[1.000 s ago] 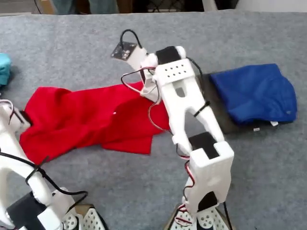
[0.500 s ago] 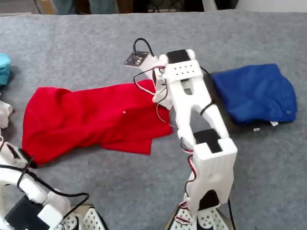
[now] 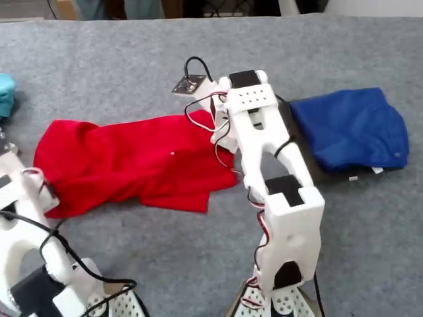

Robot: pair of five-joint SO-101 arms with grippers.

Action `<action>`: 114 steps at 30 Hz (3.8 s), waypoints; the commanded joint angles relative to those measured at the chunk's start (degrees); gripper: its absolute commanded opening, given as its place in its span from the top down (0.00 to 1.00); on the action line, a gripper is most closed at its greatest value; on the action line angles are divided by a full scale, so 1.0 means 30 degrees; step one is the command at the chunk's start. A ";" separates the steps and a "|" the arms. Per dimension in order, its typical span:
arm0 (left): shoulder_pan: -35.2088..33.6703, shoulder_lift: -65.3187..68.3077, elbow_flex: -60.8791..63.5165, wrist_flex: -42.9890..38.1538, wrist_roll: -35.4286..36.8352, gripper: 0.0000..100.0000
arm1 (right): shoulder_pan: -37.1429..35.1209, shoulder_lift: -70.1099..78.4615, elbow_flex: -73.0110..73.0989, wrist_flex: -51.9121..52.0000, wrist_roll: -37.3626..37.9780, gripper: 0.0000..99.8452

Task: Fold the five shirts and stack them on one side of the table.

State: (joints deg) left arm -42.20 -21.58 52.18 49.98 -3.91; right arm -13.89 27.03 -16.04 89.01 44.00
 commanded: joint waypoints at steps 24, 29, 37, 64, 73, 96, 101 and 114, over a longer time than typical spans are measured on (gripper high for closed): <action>0.1978 0.8938 -1.2908 0.3399 0.3077 0.87 | 0.0908 -0.0132 -0.0044 0.0147 0.0117 0.99; 0.1773 0.9905 -1.4549 0.7209 0.3077 0.79 | 0.0908 -0.0103 -0.0015 0.0147 0.0147 0.99; 0.0308 0.8410 -1.7040 1.0549 0.3165 0.79 | 0.0908 -0.0103 -0.0015 0.0147 0.0176 0.99; -0.2623 0.2374 -0.5524 0.7179 0.3370 0.79 | 0.0821 0.2154 -0.0190 0.0029 0.0176 0.99; -0.0982 -0.1582 -0.4557 0.5978 0.6388 0.79 | 0.0821 0.2183 -0.0190 0.0029 0.0176 0.99; 0.0190 -0.2051 0.1099 -0.0176 0.7209 0.79 | 0.0821 0.2212 -0.0190 0.0059 0.0176 0.99; 0.0220 -0.1993 0.1245 -0.0527 0.7209 0.79 | 0.0821 0.2212 -0.0190 0.0029 0.0176 0.99; 0.1304 -0.2110 0.2447 -0.2198 0.7179 0.88 | 0.0821 0.2212 -0.0161 0.0029 0.0088 0.99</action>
State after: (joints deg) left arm -38.95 -26.15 59.47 44.09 17.36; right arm -11.87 33.98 -15.96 88.75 44.00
